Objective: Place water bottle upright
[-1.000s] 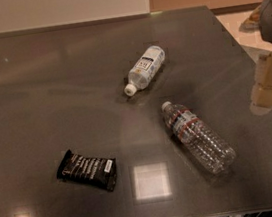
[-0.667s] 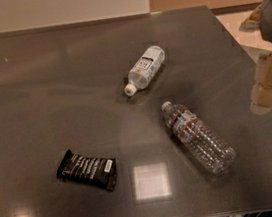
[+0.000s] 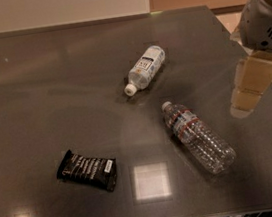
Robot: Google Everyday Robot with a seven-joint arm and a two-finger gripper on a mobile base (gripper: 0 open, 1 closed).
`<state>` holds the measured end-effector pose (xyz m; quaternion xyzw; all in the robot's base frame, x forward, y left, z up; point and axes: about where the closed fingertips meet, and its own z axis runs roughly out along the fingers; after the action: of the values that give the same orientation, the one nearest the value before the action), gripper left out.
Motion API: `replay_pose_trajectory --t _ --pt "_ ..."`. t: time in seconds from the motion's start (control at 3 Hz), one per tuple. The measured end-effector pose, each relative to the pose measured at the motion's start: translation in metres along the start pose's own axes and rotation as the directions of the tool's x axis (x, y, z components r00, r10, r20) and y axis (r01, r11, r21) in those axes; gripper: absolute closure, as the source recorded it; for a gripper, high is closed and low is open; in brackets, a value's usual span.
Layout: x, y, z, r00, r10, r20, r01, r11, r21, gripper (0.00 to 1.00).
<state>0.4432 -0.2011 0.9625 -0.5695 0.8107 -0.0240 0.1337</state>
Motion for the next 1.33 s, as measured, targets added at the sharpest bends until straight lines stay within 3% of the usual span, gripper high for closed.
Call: replay_pose_trajectory --t 0.33,0.67,1.0,1.33 --pt "-0.015 0.004 0.024 0.993 0.11 -0.043 -0.112 0.9929 -0.04 0.0" --pt "-0.033 0.013 0.045 0.968 0.236 -0.078 -0.242 0.9678 -0.07 0.0" --pt "-0.047 0.021 0.059 0.93 0.35 -0.111 -0.359 0.9306 -0.074 0.0" --pt "-0.051 0.026 0.077 0.863 0.481 -0.154 -0.495 0.8662 -0.067 0.0"
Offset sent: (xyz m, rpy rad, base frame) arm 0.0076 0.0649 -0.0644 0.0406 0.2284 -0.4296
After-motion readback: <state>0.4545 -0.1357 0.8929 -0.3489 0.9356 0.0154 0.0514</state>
